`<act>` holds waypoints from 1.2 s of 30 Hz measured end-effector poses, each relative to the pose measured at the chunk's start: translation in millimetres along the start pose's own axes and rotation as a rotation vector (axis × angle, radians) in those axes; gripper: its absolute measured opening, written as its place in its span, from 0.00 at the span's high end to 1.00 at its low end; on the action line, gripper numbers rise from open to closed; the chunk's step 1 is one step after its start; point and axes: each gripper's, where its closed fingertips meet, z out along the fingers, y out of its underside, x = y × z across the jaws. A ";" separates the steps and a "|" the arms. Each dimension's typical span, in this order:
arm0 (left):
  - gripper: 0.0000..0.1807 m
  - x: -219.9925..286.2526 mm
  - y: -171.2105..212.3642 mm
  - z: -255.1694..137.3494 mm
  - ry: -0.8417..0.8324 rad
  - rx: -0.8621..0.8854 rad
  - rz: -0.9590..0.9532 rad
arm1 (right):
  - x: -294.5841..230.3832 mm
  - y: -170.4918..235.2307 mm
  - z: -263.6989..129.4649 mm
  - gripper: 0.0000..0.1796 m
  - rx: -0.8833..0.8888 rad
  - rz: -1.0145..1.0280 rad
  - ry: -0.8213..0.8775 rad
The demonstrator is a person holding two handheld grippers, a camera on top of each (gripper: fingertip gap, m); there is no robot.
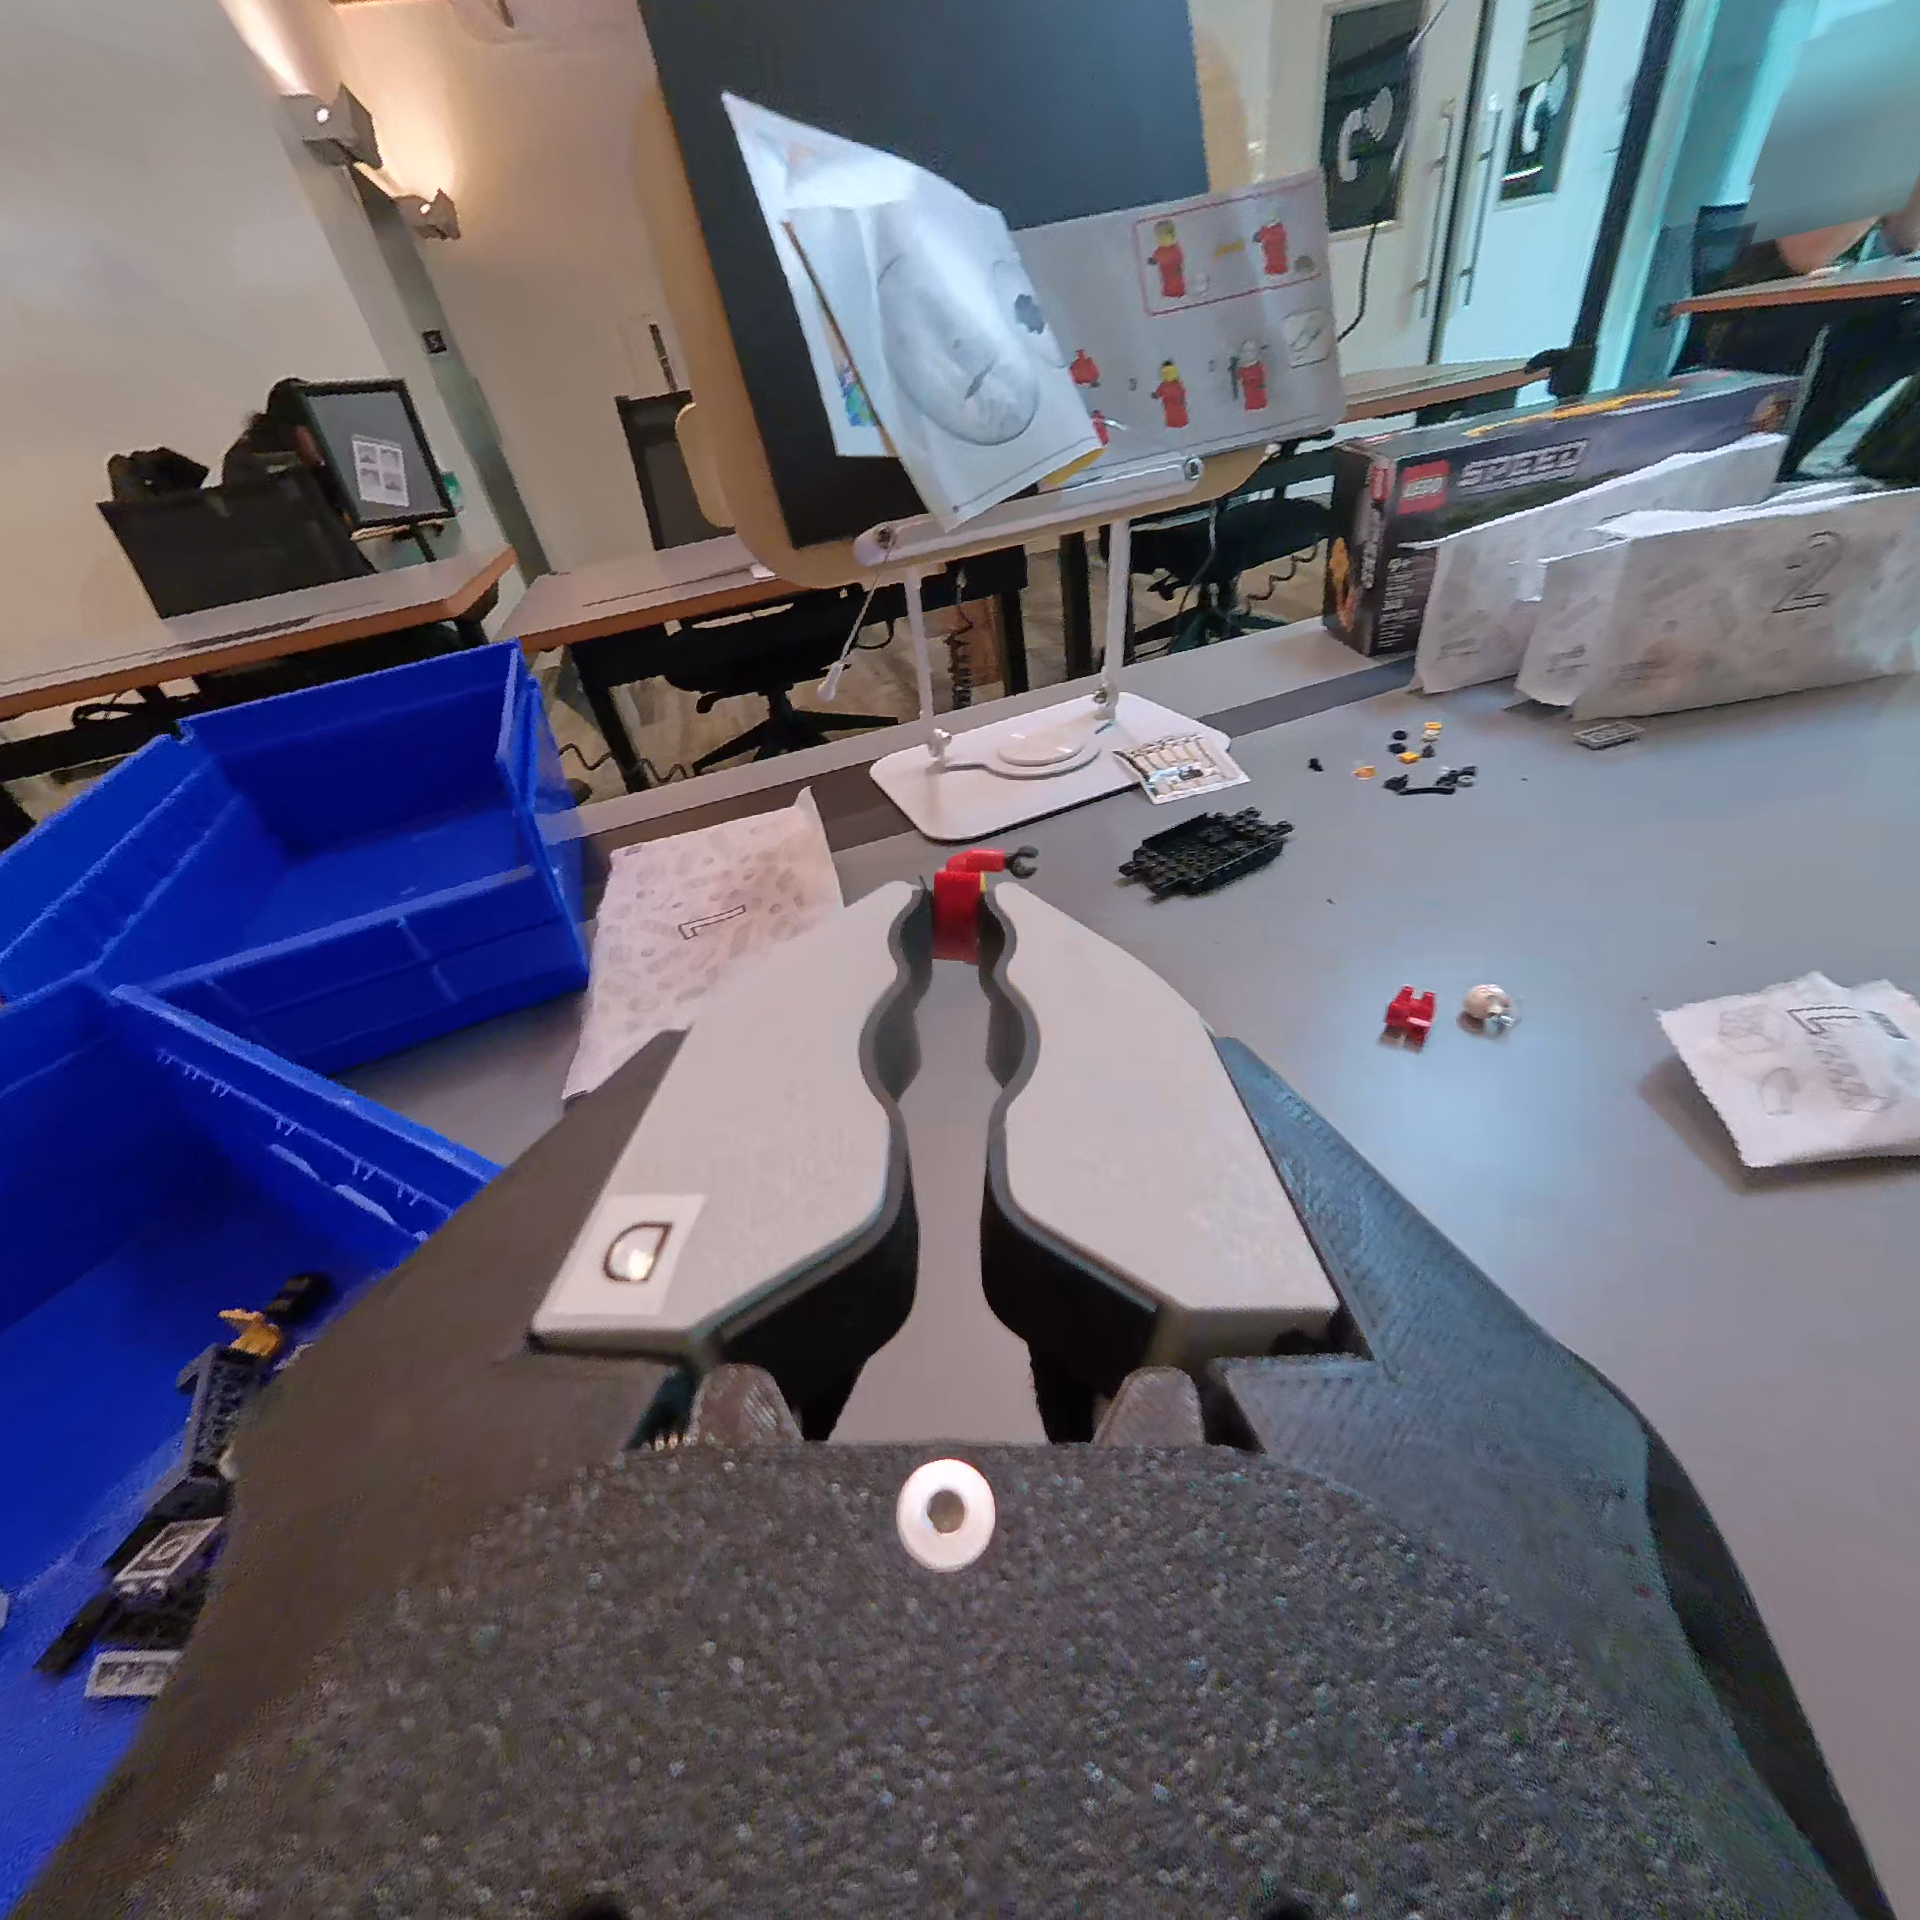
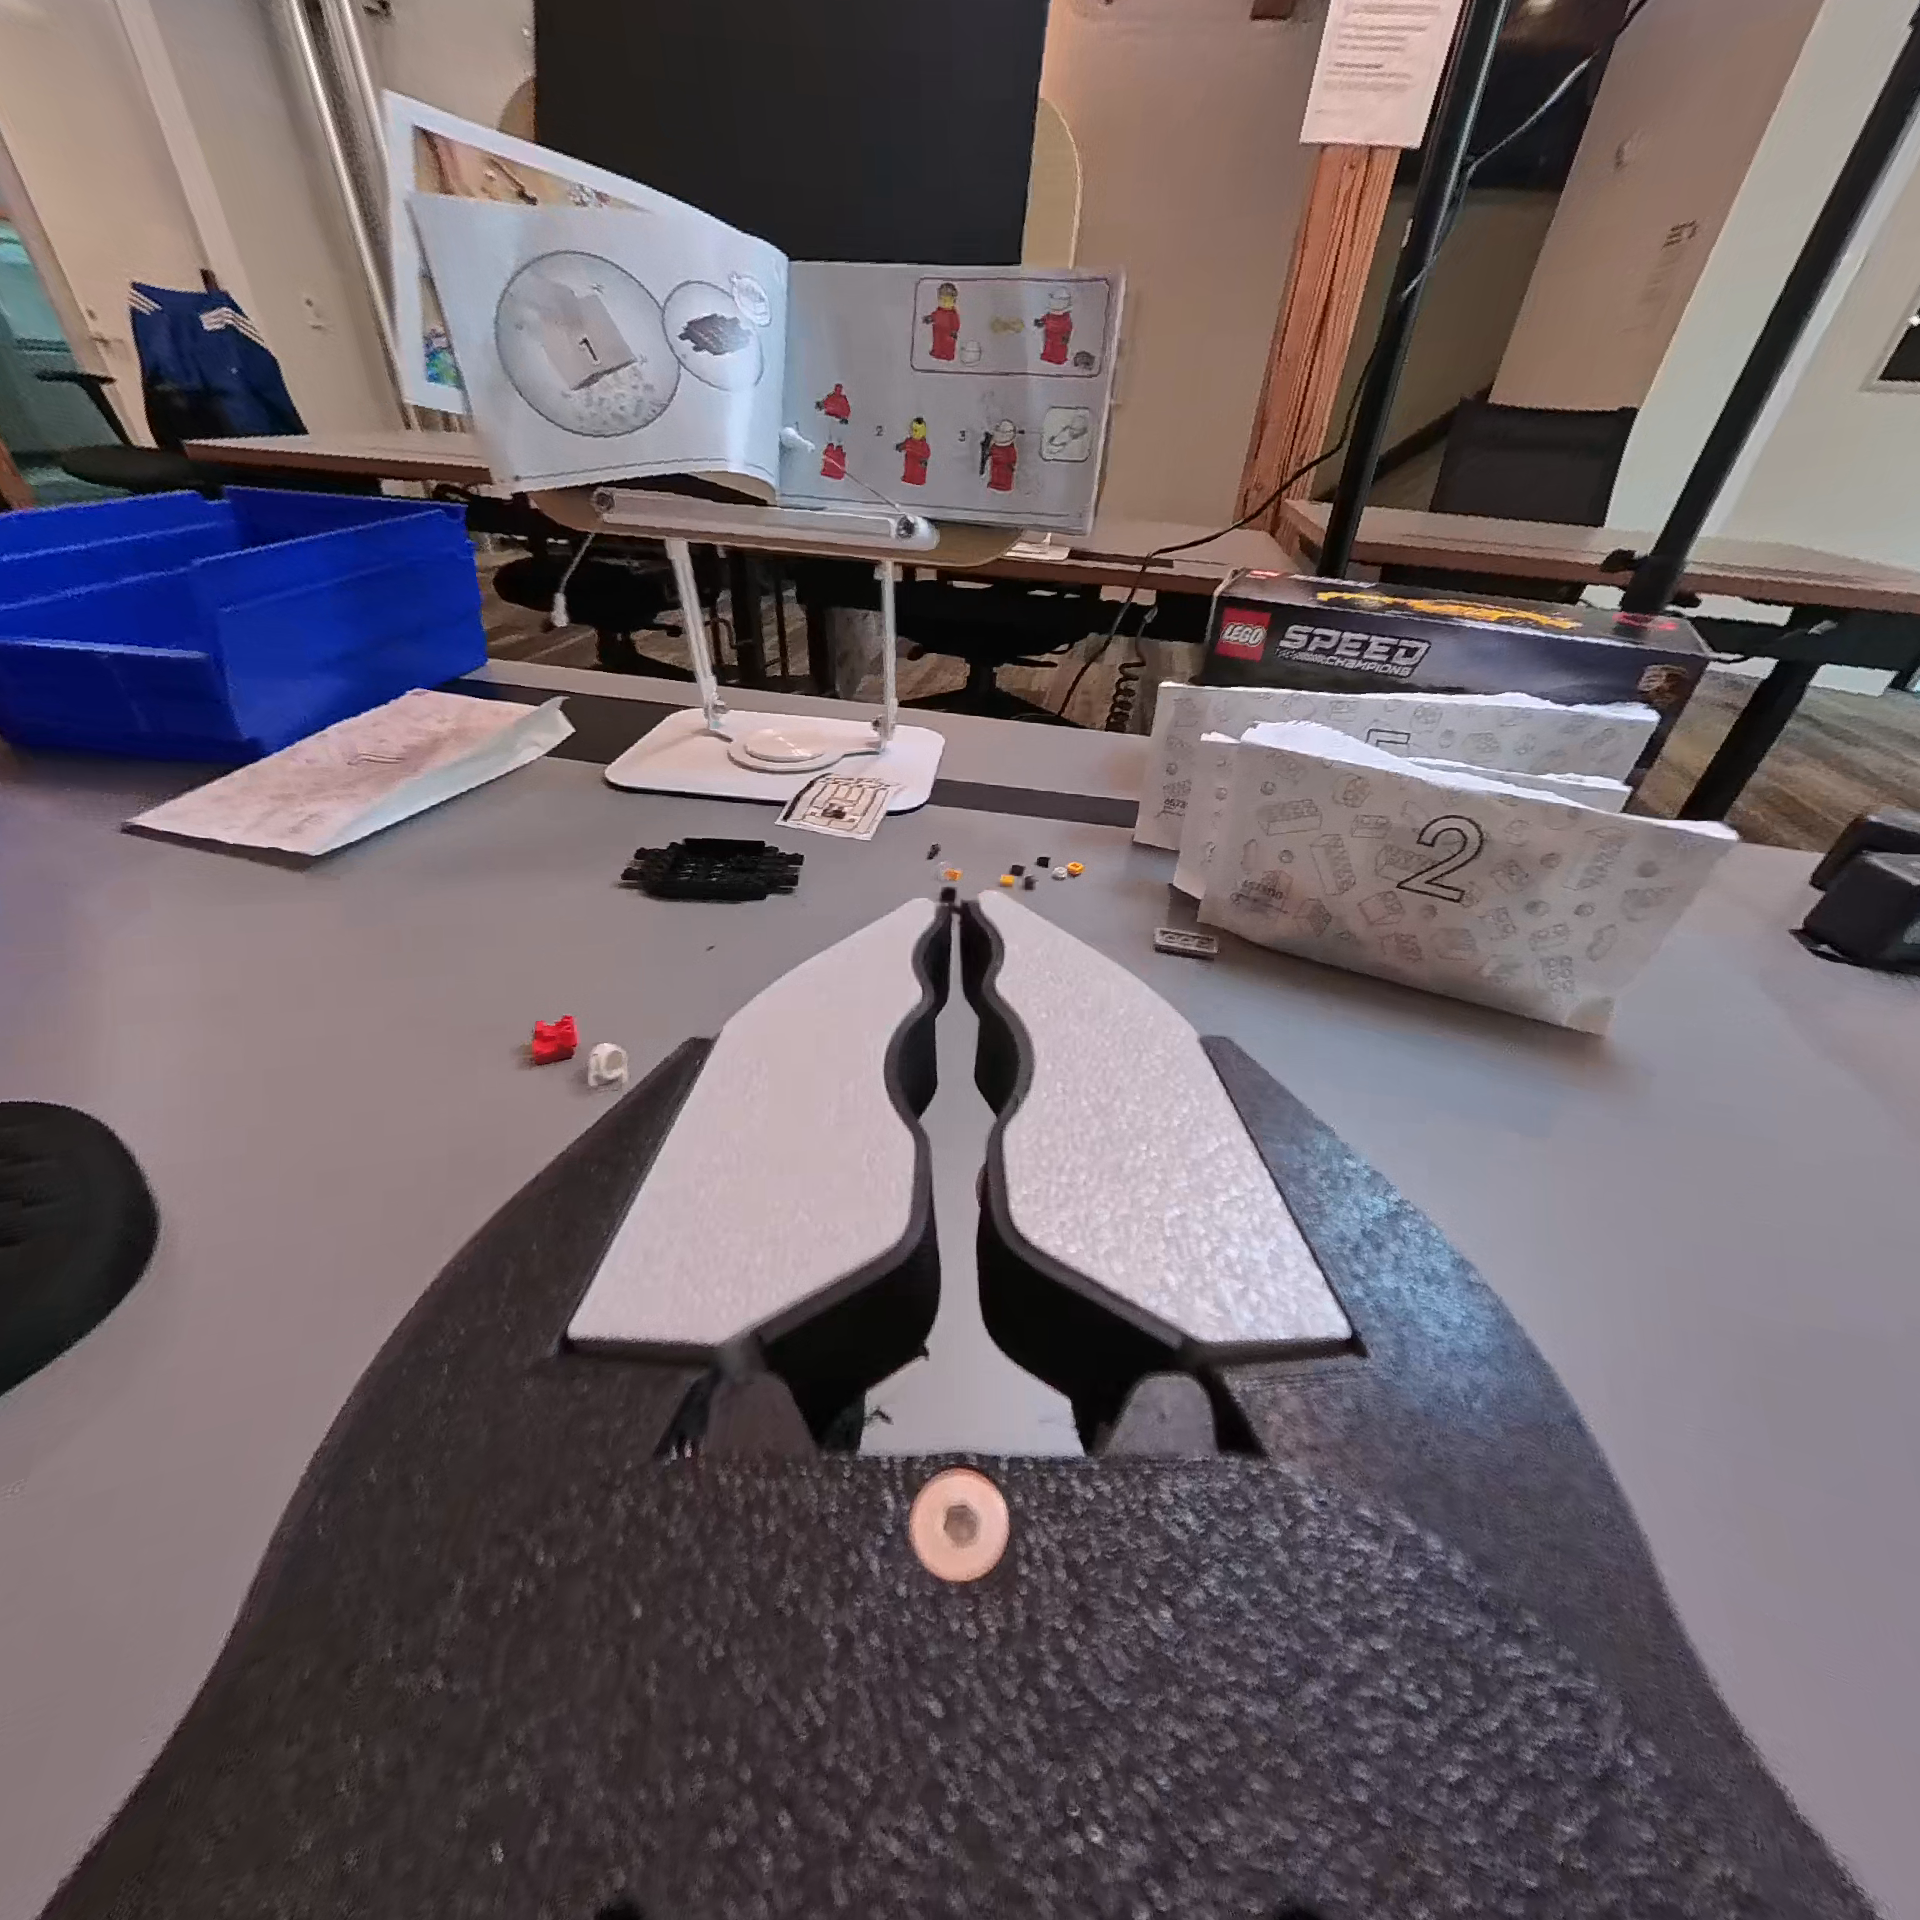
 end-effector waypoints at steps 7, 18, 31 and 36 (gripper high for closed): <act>0.96 25.3 9.6 -1.9 0.086 -0.004 -0.035 | -47.1 10.5 0.9 0.97 -0.018 -0.004 -0.105; 0.96 105.1 21.3 24.5 0.500 -0.094 -0.170 | -165.7 24.1 33.6 0.88 0.039 -0.342 -0.646; 0.96 151.8 13.4 -5.7 0.945 -0.127 -0.112 | -227.4 31.2 28.4 0.94 0.072 -0.807 -0.859; 0.96 150.0 17.1 -15.5 0.946 -0.204 -0.154 | -231.2 33.2 21.8 0.94 0.059 -0.896 -0.777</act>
